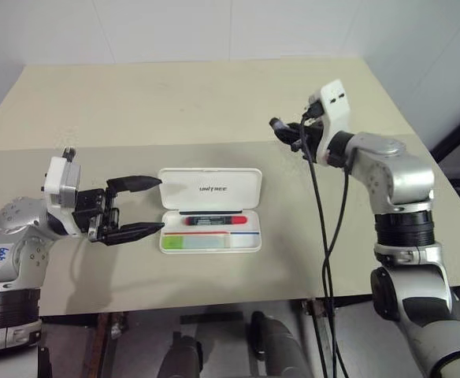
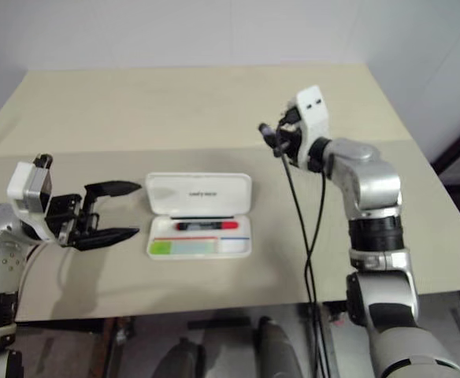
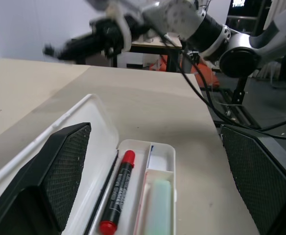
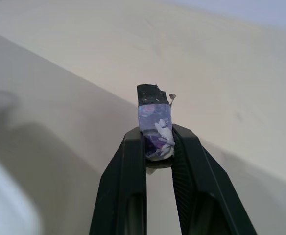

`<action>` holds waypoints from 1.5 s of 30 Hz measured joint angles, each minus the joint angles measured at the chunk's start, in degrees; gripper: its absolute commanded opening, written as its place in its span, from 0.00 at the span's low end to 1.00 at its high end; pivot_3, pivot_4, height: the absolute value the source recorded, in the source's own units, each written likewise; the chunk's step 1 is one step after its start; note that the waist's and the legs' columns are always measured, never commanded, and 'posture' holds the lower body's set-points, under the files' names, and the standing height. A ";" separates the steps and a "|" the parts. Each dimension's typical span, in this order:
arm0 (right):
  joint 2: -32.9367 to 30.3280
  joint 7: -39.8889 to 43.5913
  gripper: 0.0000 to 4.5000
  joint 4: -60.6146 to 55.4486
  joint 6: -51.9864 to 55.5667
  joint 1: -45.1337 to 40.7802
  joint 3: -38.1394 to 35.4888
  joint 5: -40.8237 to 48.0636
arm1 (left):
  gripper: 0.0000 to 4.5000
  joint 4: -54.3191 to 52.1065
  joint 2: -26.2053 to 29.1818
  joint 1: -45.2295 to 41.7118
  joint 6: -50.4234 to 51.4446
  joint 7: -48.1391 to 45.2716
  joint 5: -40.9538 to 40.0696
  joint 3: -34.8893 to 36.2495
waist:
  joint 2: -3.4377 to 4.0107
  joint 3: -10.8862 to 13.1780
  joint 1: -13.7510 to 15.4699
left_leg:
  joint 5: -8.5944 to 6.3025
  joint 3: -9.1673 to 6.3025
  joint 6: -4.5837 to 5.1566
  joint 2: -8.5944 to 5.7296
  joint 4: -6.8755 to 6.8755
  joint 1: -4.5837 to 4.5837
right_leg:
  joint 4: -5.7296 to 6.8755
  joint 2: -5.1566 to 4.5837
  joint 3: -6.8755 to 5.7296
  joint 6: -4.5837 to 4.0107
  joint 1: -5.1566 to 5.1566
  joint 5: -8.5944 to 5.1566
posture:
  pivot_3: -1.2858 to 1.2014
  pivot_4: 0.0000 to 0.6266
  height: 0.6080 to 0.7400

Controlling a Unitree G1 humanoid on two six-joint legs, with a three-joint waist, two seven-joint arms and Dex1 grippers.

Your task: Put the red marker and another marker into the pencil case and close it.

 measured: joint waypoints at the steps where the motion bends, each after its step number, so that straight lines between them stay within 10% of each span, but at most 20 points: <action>1: -1.19 1.72 0.08 -3.51 1.77 0.49 0.02 2.16 | 1.00 -0.51 -0.09 0.21 -0.06 -0.37 -0.55 0.12 | 0.00 0.00 0.23 | -0.01 0.00 0.01 0.00 0.00 0.01 | 0.00 0.00 0.00 0.00 0.01 0.00 | 0.52 0.24 1.00; 10: -12.06 11.52 0.08 -23.86 14.66 7.69 1.81 18.72 | 1.00 -2.67 -0.16 5.81 -0.89 -4.17 -3.09 2.25 | -0.01 -0.01 1.10 | -0.03 0.00 0.06 0.00 0.14 0.04 | -0.01 0.02 -0.01 0.00 0.12 0.00 | 0.52 0.24 1.00; 24: -14.12 11.53 0.08 -22.79 5.82 14.10 22.95 7.93 | 1.00 -0.54 2.88 13.35 -7.01 -7.37 0.81 5.21 | -0.06 -0.03 1.07 | -0.05 -0.03 0.09 0.03 0.62 0.04 | 0.11 0.08 0.00 -0.06 0.20 0.05 | 0.52 0.24 1.00; 40: -11.29 14.04 0.08 -15.40 0.22 11.36 27.27 1.87 | 1.00 -2.88 3.54 16.59 -7.45 -5.79 0.57 8.12 | -0.06 -0.03 1.04 | -0.06 -0.04 0.11 0.04 0.61 0.04 | 0.15 0.09 -0.02 -0.07 0.20 0.07 | 0.52 0.24 1.00; 45: -11.49 15.35 0.45 -15.41 -0.15 11.37 27.27 1.23 | 1.00 -3.03 3.54 17.30 -7.44 -5.36 0.55 8.22 | -0.06 -0.03 1.06 | -0.06 -0.04 0.11 0.05 0.61 0.03 | 0.15 0.10 -0.02 -0.08 0.21 0.07 | 0.52 0.24 1.00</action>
